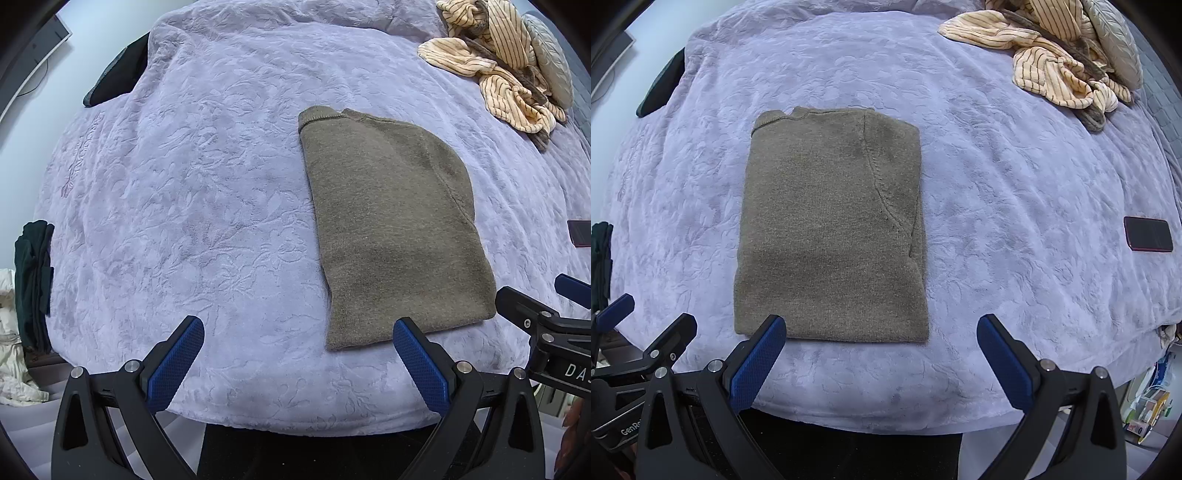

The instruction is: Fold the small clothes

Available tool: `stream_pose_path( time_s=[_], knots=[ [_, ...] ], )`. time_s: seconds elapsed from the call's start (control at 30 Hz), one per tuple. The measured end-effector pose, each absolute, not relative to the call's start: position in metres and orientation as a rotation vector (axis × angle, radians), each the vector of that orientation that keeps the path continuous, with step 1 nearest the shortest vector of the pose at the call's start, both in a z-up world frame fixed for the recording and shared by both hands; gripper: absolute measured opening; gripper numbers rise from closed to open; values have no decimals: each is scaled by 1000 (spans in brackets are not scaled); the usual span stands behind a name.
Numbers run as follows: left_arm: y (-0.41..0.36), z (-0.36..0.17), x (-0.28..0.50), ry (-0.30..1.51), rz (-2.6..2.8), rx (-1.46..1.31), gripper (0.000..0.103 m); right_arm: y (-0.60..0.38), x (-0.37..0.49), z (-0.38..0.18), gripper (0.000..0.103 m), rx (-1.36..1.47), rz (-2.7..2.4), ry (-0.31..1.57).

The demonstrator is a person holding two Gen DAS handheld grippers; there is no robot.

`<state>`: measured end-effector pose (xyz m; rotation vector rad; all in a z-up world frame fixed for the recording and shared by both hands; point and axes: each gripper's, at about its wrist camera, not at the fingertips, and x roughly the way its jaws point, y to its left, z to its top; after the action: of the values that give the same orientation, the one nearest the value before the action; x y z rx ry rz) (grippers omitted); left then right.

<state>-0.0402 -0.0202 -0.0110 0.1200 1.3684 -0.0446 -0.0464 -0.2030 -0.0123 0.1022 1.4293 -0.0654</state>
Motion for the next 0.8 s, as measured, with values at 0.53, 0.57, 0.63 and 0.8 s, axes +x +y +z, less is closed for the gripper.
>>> stream_pose_path(
  time_s=[0.53, 0.57, 0.63, 0.8],
  knots=[
    [-22, -12, -39, 1367, -50, 135, 103, -206, -46, -13, 103, 104, -68, 1434],
    [-23, -12, -39, 1367, -50, 135, 103, -206, -46, -13, 103, 104, -68, 1434],
    [-23, -13, -39, 1370, -50, 129, 103, -206, -45, -13, 103, 104, -68, 1435],
    [-23, -14, -38, 1374, -47, 131, 103, -206, -45, -13, 103, 105, -68, 1435]
  ],
)
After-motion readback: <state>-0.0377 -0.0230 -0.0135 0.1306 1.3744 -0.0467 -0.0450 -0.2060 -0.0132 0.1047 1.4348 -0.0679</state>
